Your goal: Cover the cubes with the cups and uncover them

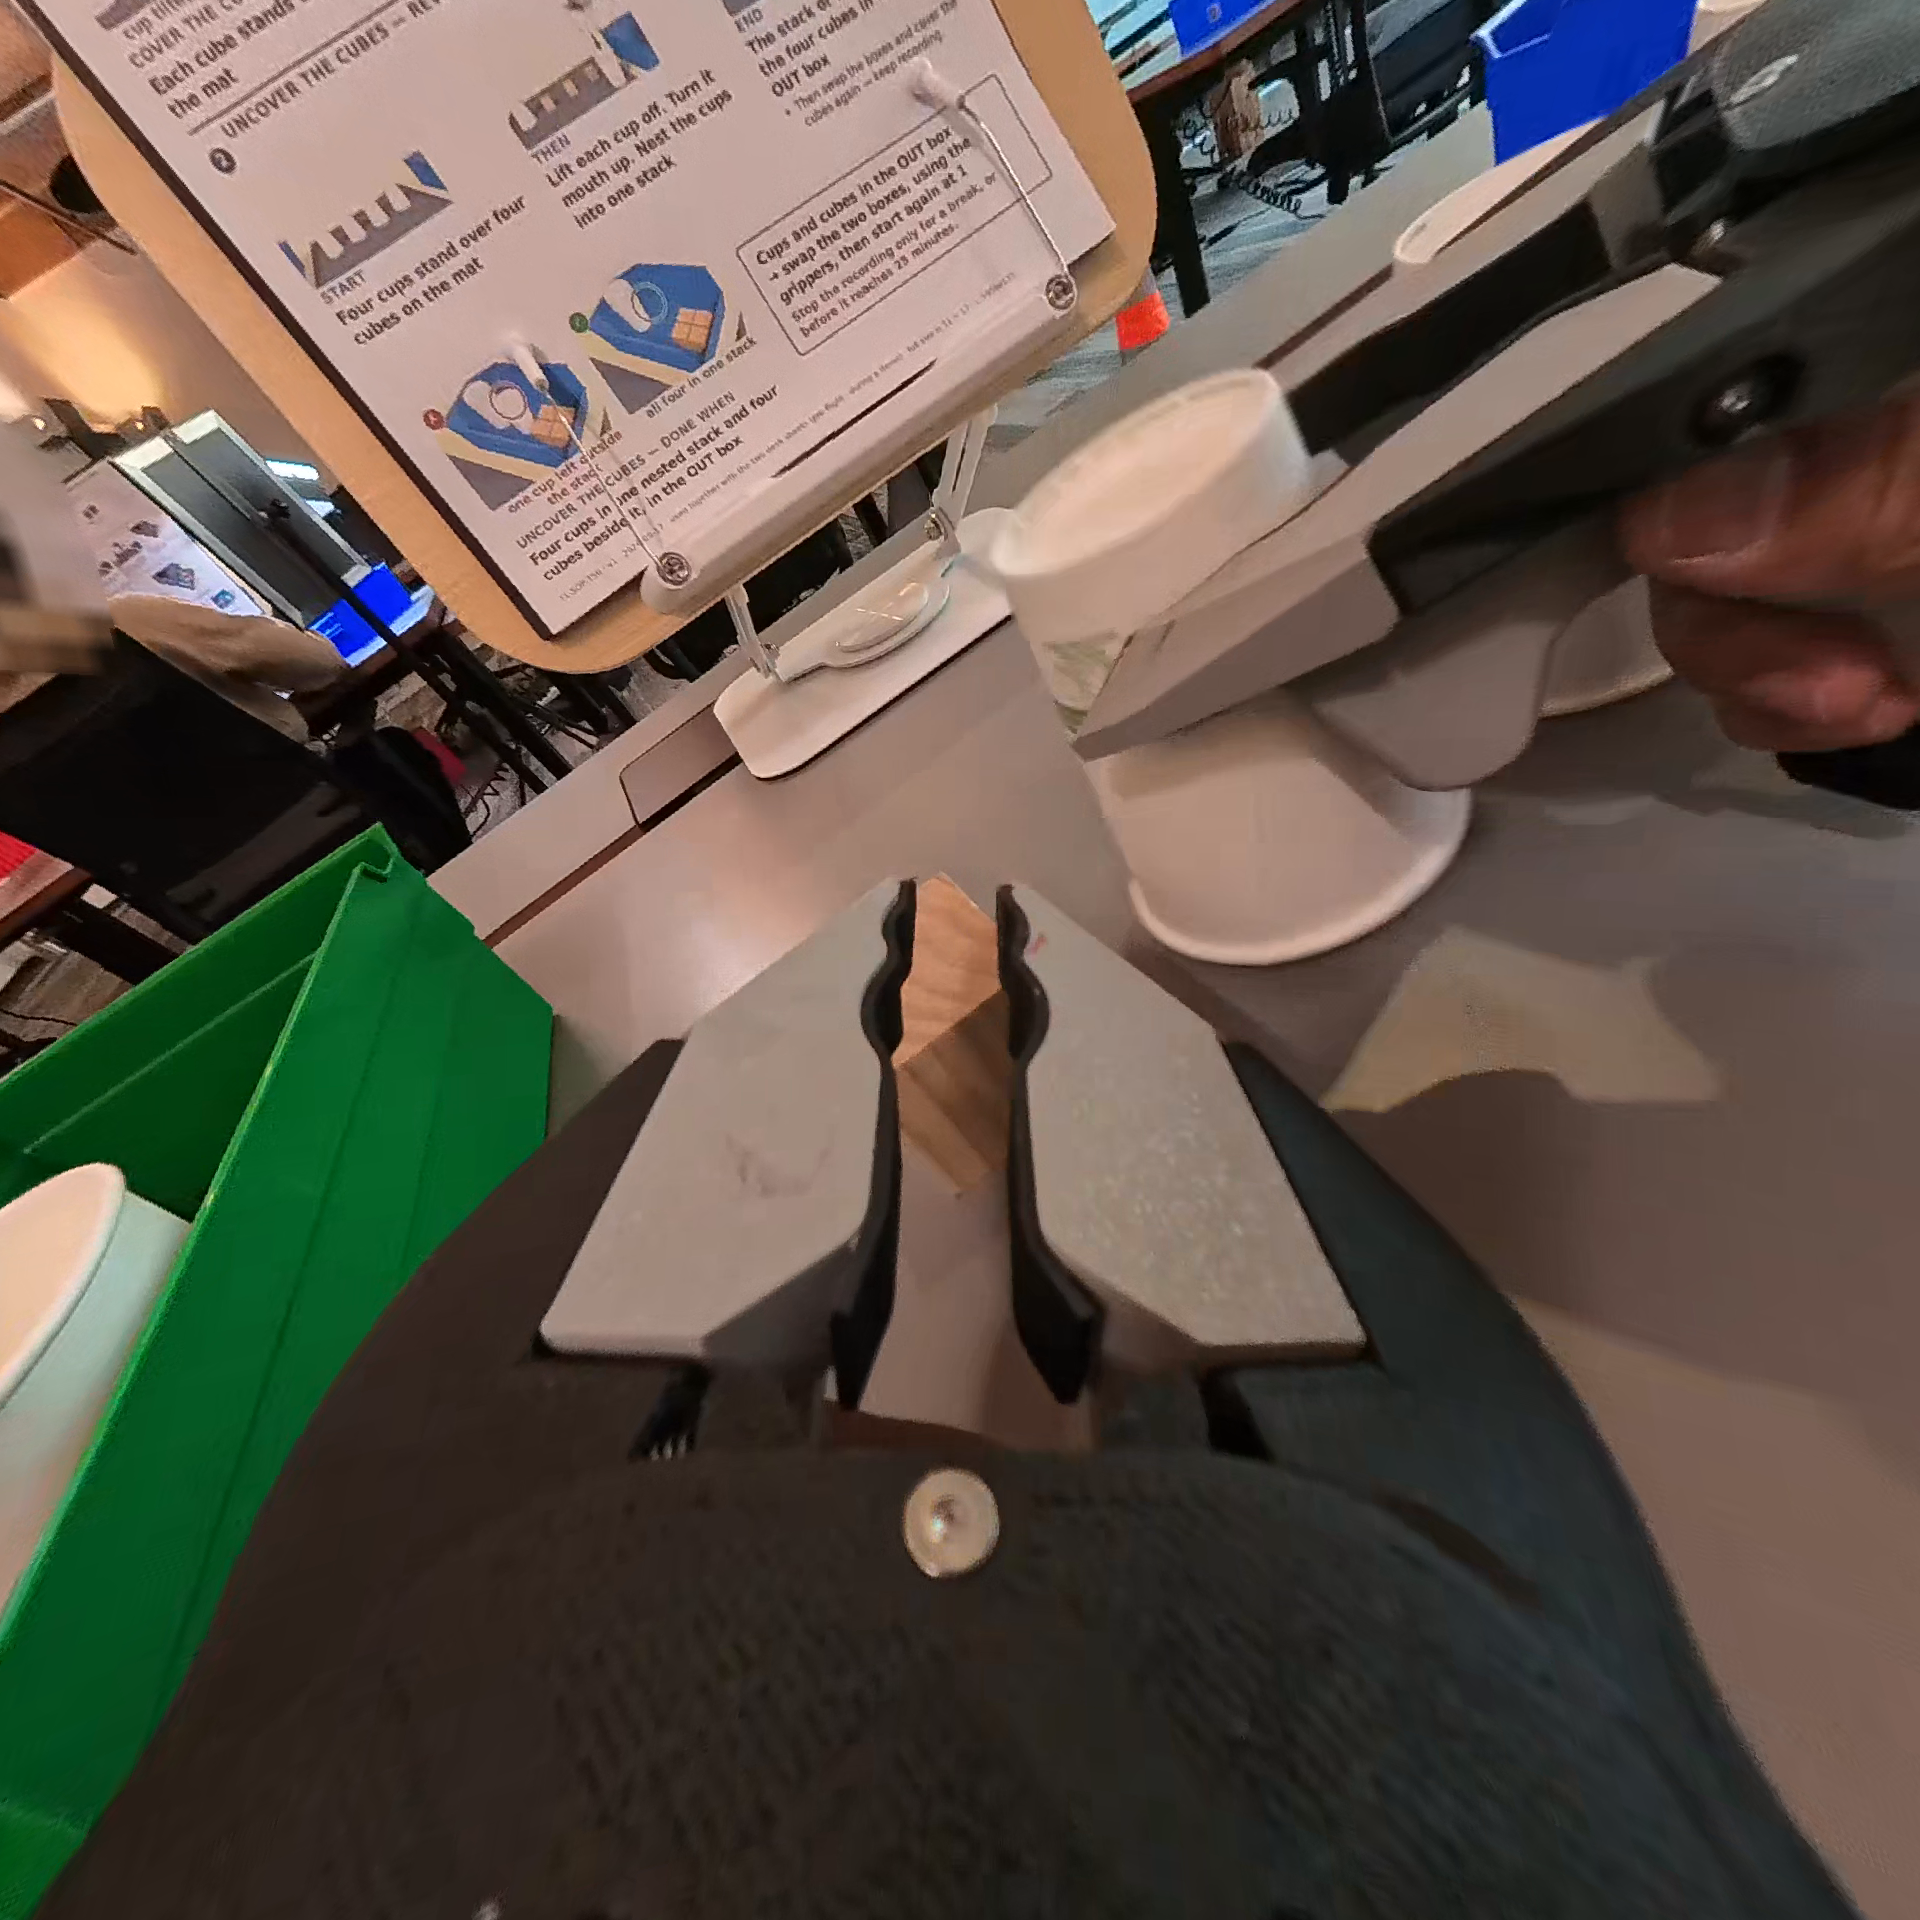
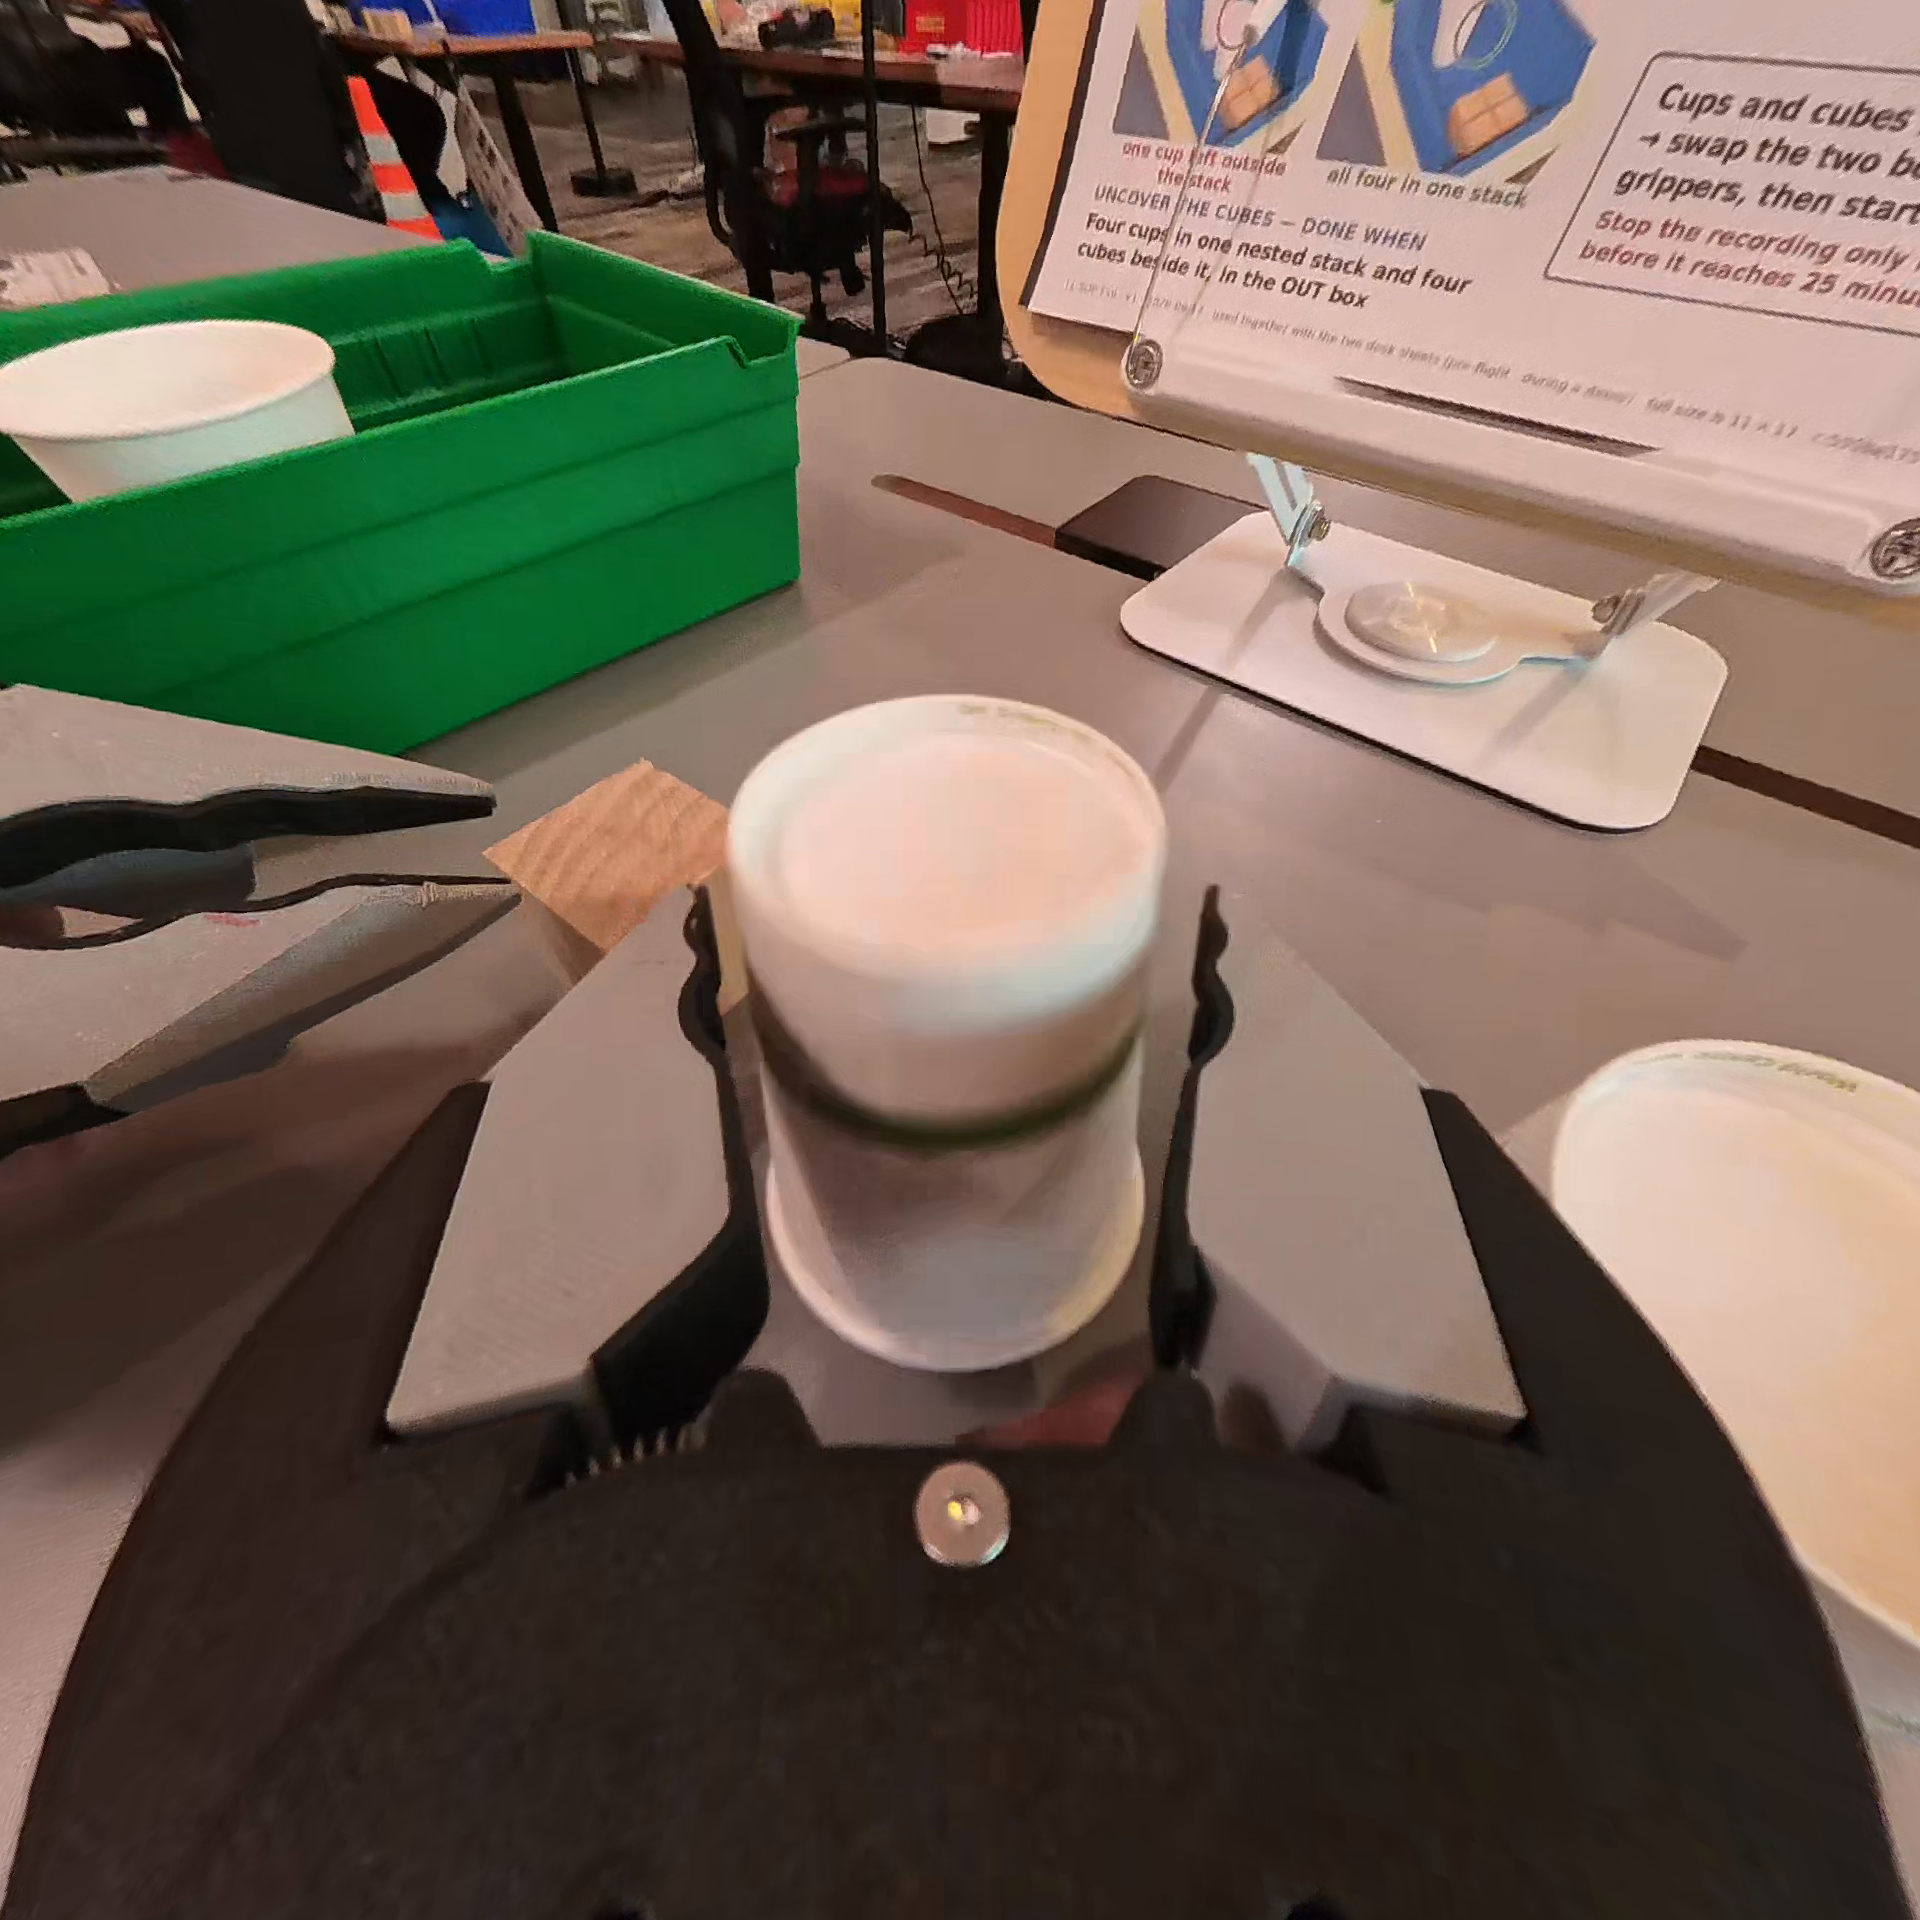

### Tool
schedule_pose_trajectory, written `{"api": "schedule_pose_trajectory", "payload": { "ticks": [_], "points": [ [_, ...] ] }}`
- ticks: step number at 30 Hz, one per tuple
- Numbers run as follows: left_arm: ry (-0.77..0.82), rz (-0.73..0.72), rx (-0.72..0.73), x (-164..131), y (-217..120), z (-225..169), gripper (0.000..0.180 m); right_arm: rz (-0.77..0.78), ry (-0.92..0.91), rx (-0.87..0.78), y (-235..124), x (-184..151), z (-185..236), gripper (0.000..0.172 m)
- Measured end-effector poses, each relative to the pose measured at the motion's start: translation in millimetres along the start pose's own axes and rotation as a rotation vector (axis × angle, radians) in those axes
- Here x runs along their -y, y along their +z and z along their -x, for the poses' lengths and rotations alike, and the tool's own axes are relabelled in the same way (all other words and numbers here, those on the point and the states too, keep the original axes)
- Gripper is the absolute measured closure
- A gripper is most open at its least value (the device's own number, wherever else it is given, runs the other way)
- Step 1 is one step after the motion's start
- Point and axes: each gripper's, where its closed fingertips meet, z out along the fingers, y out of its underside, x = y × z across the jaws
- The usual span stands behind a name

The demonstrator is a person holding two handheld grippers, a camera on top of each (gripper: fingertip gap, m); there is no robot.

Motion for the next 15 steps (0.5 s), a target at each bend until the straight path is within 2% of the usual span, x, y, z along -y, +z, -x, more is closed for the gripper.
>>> {"api": "schedule_pose_trajectory", "payload": {
  "ticks": [8, 11, 15],
  "points": [
    [-0.058, -0.032, 0.058, 5.9, -9.7, 20.1, 0.167, -0.172, -0.065, -0.084, -30.4, 35.1, -8.9, 0.083],
    [-0.092, -0.054, 0.011, 17.9, -22.6, 30.7, 0.171, -0.258, -0.064, -0.1, -46.6, 49.8, -12.6, 0.087],
    [-0.055, 0.009, -0.003, 32.4, -49.7, 73.1, 0.17, -0.279, -0.023, -0.093, -52.9, 52.8, -18.5, 0.089]
  ]
}}
